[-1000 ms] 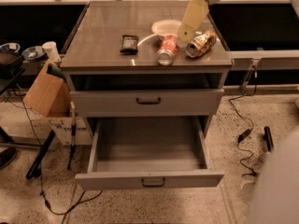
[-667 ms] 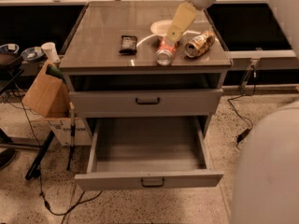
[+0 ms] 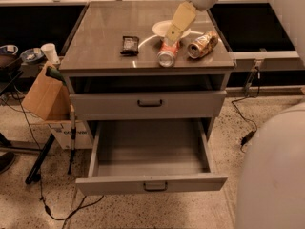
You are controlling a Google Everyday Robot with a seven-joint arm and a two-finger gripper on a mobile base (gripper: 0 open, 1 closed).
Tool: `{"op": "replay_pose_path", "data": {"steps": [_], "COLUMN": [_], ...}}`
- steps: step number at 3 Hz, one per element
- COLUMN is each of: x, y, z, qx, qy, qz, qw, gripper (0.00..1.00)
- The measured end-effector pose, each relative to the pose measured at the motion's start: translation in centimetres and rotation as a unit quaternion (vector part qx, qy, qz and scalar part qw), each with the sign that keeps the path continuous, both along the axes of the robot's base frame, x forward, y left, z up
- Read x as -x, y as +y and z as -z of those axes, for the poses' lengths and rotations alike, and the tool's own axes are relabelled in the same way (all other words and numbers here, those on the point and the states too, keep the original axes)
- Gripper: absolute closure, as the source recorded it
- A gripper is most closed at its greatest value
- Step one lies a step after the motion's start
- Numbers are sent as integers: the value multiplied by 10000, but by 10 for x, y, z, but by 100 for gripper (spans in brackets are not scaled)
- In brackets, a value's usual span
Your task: Place coke can into middle drawer
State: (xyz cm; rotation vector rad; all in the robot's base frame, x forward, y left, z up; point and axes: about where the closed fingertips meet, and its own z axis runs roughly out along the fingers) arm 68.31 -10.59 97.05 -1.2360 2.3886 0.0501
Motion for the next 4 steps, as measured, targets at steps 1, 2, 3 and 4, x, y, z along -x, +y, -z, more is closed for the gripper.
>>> {"op": "replay_pose_path", "data": {"steps": [1, 2, 3, 4], "x": [-2, 3, 16, 32], "y": [15, 23, 27, 42], "z": [9, 14, 11, 16], "qx": [-249, -732, -1217, -1642], "qy": [149, 282, 256, 291], "qz": [211, 673, 1179, 1531], "qw": [9994, 9946, 9852, 9740], "gripper": [0, 0, 0, 0]}}
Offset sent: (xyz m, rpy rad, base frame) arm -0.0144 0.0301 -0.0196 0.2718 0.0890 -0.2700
